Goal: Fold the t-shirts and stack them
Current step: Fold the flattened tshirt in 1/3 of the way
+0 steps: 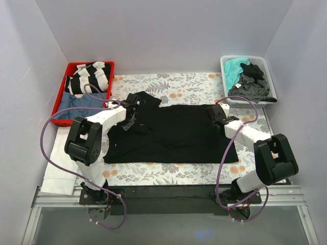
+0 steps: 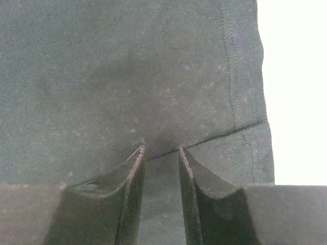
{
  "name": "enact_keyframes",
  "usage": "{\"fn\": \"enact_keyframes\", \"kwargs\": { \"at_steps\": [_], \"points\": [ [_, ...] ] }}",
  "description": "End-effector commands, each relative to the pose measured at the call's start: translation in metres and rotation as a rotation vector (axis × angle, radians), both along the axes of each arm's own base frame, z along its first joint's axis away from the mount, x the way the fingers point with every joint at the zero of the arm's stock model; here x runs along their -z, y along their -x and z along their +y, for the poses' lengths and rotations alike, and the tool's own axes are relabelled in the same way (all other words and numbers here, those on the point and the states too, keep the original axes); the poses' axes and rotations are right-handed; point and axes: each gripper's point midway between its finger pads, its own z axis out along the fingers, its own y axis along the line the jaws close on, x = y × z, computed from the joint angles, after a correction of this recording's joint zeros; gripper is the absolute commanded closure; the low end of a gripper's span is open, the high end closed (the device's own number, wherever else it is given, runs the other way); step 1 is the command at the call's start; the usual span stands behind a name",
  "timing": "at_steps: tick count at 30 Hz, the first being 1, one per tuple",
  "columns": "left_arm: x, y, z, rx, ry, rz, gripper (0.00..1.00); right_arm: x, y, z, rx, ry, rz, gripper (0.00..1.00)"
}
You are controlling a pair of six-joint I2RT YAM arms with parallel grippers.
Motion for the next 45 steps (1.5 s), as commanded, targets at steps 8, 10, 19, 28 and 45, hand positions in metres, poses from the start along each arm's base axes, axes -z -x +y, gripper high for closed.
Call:
{"fn": "enact_keyframes", "kwargs": {
  "at_steps": [8, 10, 19, 28, 45],
  "points": [
    [-0.095, -0.043, -0.003, 0.071, 0.013, -0.282, 1.00, 0.000, -0.003, -0.001, 0.016, -0.003, -0.017, 0.63],
    [-0.103, -0.051, -0.005, 0.095, 0.003, -0.302, 1.00, -0.001, -0.004, -0.001, 0.016, -0.003, -0.017, 0.64],
    [-0.071, -0.068, -0.012, 0.133, -0.034, -0.235, 1.00, 0.000, -0.003, -0.001, 0.016, -0.002, -0.016, 0.64],
    [-0.039, -0.038, 0.010, -0.032, -0.098, -0.091, 1.00, -0.011, -0.010, 0.016, -0.054, -0.051, -0.044, 0.63],
    [-0.070, -0.049, 0.014, 0.021, -0.088, -0.291, 0.44, -0.046, -0.033, 0.182, -0.567, -0.226, -0.199, 0.57]
  ]
}}
